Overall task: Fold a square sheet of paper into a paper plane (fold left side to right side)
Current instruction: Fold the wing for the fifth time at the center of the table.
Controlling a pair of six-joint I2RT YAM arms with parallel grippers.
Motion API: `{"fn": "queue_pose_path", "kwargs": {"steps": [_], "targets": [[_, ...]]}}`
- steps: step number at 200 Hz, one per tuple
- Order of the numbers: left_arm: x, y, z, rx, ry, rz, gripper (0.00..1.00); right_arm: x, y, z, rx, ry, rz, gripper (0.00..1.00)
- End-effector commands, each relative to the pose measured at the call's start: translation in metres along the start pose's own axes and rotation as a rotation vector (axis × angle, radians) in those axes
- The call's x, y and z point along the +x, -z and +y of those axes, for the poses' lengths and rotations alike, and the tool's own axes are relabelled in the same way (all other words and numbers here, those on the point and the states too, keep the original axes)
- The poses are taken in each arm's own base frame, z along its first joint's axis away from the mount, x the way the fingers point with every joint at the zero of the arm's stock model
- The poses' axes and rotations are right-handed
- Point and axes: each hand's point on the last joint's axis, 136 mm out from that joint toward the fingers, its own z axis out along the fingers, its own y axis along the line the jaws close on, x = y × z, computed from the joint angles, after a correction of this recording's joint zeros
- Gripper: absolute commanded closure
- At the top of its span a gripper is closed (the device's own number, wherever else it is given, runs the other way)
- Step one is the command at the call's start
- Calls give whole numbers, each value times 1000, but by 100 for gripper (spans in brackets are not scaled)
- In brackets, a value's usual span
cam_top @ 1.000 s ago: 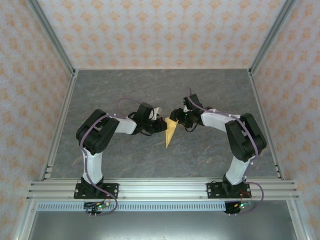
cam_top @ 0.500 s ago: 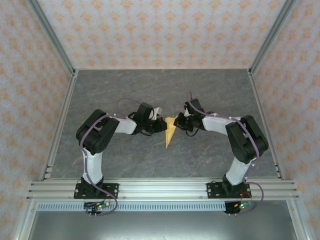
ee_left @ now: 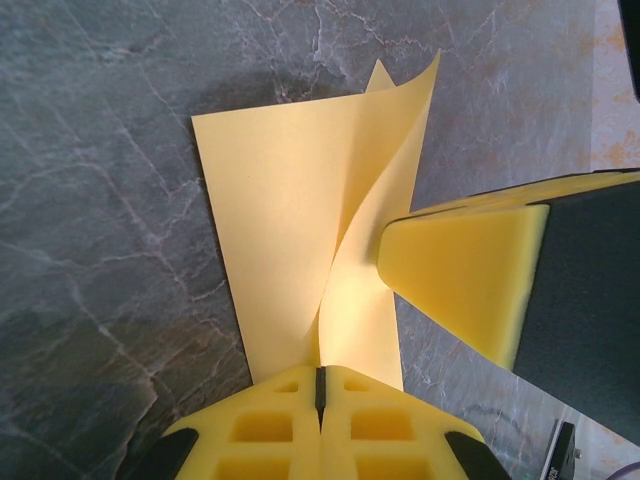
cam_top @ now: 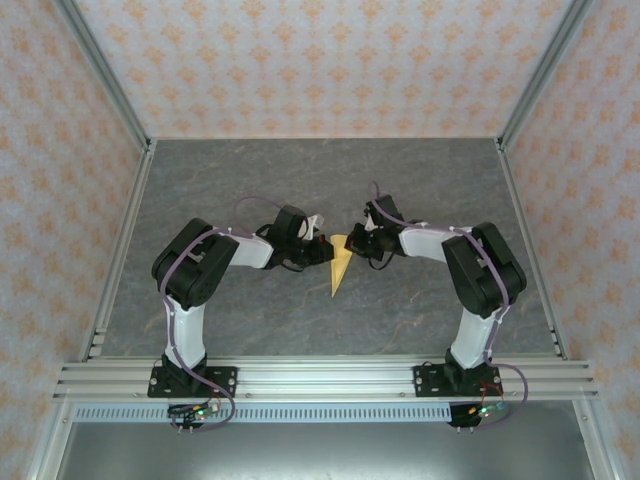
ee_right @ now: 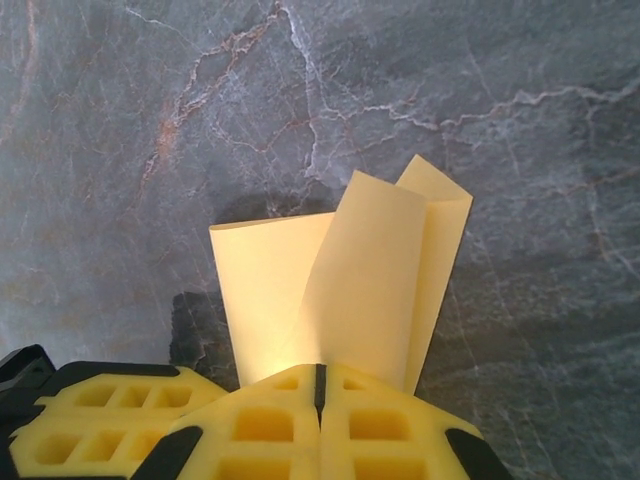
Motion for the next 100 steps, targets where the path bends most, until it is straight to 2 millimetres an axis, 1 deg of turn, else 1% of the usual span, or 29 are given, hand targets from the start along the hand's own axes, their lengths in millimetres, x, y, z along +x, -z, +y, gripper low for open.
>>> {"fn": "queue_pose_path", "kwargs": {"steps": [1, 31, 57, 76, 82, 84, 86, 100], "targets": [[1, 1, 16, -44, 7, -2, 100, 2, -6, -8, 45, 11, 13, 94], [1, 1, 15, -43, 7, -4, 100, 9, -9, -25, 115, -8, 44, 94], [-1, 6, 8, -36, -1, -12, 100, 17, -10, -41, 179, -26, 68, 95], [-4, 14, -1, -26, -14, -26, 89, 21, -11, -48, 204, -35, 83, 95], [-4, 14, 0, -31, -11, -23, 86, 23, -12, -50, 211, -38, 89, 95], [-7, 20, -8, -20, -23, -36, 85, 23, -12, -50, 213, -37, 90, 95], [-9, 22, -11, -15, -29, -42, 84, 24, -13, -51, 216, -37, 93, 95], [-10, 31, -20, -12, -46, -53, 80, 26, -14, -54, 223, -42, 101, 95]]}}
